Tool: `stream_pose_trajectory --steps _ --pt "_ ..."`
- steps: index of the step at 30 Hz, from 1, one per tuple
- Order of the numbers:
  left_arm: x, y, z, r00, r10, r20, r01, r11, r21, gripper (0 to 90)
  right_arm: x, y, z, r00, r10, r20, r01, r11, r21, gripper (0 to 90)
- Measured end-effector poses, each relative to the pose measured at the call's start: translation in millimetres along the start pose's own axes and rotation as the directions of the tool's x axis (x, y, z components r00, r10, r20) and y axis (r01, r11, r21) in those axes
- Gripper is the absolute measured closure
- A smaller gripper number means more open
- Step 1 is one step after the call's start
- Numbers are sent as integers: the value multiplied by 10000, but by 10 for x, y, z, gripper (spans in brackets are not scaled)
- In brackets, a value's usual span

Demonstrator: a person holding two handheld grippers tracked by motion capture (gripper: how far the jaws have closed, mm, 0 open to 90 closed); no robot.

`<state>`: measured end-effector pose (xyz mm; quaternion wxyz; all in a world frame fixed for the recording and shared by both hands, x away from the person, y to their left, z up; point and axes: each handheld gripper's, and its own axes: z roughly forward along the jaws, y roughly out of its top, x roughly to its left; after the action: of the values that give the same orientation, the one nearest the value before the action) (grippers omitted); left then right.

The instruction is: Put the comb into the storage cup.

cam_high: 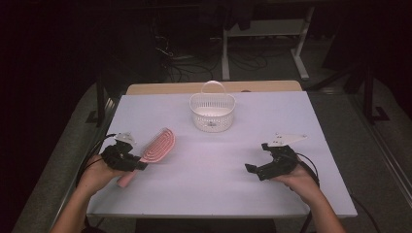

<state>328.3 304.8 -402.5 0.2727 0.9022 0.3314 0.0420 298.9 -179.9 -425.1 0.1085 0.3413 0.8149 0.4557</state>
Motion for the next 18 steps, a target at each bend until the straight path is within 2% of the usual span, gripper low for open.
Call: stream_pose_trajectory --steps 6,9,12,17,18 --pt "15 9 -22 9999 -137 77 142 9970 -764 706 -4 -1 -2 10000 -8 11 8 10000 -8 0" --pt "26 11 -38 9995 -256 209 281 9915 -1270 706 -1 0 -3 10000 -6 20 6 10000 -15 0" --pt "37 8 -50 9991 -267 340 324 9830 -1806 706 3 2 5 10000 -49 5 49 10000 25 0" --pt "42 15 -60 9987 -206 456 308 9714 -2356 706 7 0 10 10000 -69 9 69 10000 44 0" --pt "36 20 -67 9990 -210 392 304 9658 -2577 706 4 1 9 10000 -75 13 75 10000 34 0"
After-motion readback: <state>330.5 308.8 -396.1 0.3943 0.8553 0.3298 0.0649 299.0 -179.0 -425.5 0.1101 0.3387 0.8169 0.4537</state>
